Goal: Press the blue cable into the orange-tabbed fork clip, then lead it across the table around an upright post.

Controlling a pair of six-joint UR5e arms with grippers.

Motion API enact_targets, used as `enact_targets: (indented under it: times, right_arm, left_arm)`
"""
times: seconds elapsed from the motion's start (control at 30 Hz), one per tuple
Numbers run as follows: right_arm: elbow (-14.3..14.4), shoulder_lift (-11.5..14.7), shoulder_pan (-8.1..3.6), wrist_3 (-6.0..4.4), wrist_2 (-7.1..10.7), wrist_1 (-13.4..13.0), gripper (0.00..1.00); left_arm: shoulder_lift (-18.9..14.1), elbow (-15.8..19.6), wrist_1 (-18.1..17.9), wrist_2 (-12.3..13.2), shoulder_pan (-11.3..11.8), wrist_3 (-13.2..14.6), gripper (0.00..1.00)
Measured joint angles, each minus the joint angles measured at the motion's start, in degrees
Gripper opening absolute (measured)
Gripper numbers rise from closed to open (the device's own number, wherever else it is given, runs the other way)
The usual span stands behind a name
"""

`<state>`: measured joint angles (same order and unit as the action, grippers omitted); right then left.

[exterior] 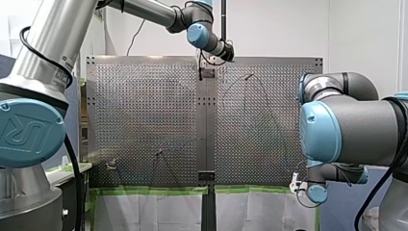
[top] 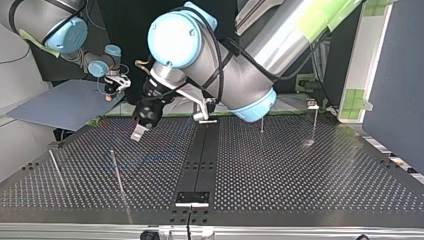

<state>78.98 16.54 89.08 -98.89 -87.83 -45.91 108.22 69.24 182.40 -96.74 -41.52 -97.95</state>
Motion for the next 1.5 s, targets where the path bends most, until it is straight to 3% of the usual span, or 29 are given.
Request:
enact_targets:
  times: [0.13, 0.3, 0.83, 1.17, 1.5]
  right_arm:
    - [0.0, 0.0, 0.06, 0.00, 0.01, 0.0, 0.00]
    - [0.0, 0.0, 0.04, 0.00, 0.01, 0.0, 0.00]
    - [0.0, 0.0, 0.06, -0.32, 0.19, -0.1, 0.00]
    - [0.0, 0.0, 0.11, -0.44, 0.42, -0.1, 0.00]
    - [0.0, 0.0, 0.29, -0.36, 0.45, 0.0, 0.00]
  left_arm:
    - [1.8, -1.9, 1.9, 0.5, -0.1, 1.4, 1.00]
    - [3.7, -4.4, 4.4, 0.6, 0.1, 1.2, 1.00]
    - [4.1, -12.0, 12.0, 1.2, 0.3, -1.5, 1.00]
    - [4.2, -17.2, 17.2, -2.6, 0.4, -3.7, 1.00]
    - [4.2, -17.9, 22.0, -6.3, 0.4, -5.9, 1.00]
